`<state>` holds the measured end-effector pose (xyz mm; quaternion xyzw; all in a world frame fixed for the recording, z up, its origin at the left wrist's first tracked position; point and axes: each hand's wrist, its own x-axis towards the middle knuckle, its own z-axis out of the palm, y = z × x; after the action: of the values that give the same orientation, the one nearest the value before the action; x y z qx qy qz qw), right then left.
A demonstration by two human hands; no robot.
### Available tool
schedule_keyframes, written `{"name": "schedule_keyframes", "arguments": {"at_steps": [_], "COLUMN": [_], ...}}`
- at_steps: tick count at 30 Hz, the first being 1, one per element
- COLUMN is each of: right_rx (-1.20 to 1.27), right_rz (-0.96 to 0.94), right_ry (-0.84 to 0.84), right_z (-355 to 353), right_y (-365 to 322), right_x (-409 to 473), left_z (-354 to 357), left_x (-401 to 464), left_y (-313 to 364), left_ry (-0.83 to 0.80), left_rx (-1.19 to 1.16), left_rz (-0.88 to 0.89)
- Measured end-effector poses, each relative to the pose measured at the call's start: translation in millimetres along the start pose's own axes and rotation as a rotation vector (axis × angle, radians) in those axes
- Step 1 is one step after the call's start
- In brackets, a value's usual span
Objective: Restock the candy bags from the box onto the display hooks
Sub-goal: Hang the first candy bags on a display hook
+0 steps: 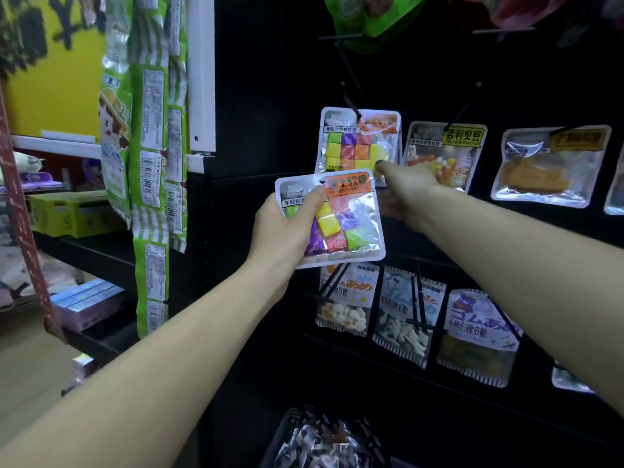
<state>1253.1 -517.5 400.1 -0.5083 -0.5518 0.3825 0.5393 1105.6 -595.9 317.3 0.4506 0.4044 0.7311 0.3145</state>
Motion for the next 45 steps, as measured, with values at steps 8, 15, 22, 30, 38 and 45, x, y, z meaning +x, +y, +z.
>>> {"name": "schedule_keyframes", "arguments": {"at_steps": [8,15,22,30,38,45], "right_rx": [-0.05,0.027,0.13,0.165,0.093,0.025], "right_rz": [0.011,-0.218,-0.326,-0.25,-0.194,-0.161], "right_ry": [-0.496,-0.504,-0.353,-0.325,-0.277,-0.197], "right_z": [-34,-26,-18,-15,-9,-8], "right_y": [3,-19,-44,-41,-34,-24], "right_x": [-58,-71,-67,-61,-30,4], "left_z": [4,4,5,5,13,31], "left_x": [7,12,17,19,35,67], "left_y": [23,50,59,58,53,34], "left_ry": [0.045,0.103,0.081,0.093,0.103,0.114], "left_rx": [0.074,0.166,0.166,0.179,0.245,0.37], "left_rz": [0.031,0.105,0.181,0.202,0.153,0.141]}}
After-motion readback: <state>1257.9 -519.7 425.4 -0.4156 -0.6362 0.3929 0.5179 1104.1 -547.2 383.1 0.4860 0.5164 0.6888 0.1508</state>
